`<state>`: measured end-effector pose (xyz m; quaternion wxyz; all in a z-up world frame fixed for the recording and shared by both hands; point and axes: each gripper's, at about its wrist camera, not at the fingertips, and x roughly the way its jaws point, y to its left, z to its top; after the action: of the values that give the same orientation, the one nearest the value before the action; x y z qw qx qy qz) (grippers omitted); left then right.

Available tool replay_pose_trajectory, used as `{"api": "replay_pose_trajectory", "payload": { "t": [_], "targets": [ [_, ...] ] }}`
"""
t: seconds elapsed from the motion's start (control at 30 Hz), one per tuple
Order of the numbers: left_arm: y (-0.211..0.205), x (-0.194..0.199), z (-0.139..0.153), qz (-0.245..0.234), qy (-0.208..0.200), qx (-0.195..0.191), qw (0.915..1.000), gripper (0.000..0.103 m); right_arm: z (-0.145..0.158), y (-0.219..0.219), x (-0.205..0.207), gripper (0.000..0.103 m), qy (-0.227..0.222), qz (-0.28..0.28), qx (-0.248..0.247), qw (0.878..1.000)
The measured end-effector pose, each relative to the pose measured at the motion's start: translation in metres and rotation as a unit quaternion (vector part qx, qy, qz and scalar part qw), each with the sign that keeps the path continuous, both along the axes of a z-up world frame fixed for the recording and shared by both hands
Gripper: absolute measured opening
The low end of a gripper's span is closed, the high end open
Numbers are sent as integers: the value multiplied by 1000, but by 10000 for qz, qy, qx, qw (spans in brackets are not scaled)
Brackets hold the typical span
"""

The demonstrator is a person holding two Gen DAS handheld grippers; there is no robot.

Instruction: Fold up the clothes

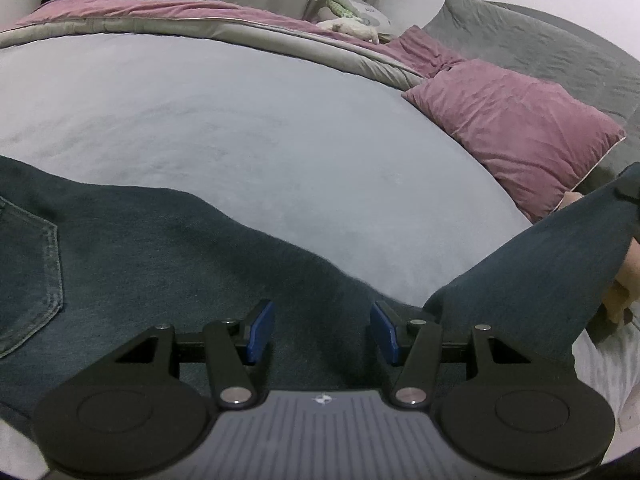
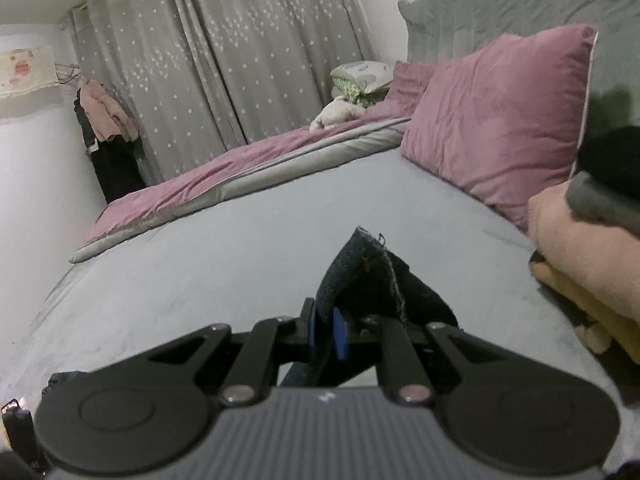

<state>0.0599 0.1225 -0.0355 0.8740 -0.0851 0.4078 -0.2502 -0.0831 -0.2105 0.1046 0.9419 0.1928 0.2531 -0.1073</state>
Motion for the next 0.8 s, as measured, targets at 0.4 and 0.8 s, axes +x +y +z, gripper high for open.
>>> {"api": "replay_pose_trajectory", "payload": {
  "t": [0.4,0.8],
  "targets": [
    [0,2,-18,-113,589,580,9965,52,-73,-27,-83,10,1063,-545,508,9915],
    [7,-7,-22,-214,633,875,9939,52,-156,-26,-91,11,2327,-516,666,9689]
  ]
}}
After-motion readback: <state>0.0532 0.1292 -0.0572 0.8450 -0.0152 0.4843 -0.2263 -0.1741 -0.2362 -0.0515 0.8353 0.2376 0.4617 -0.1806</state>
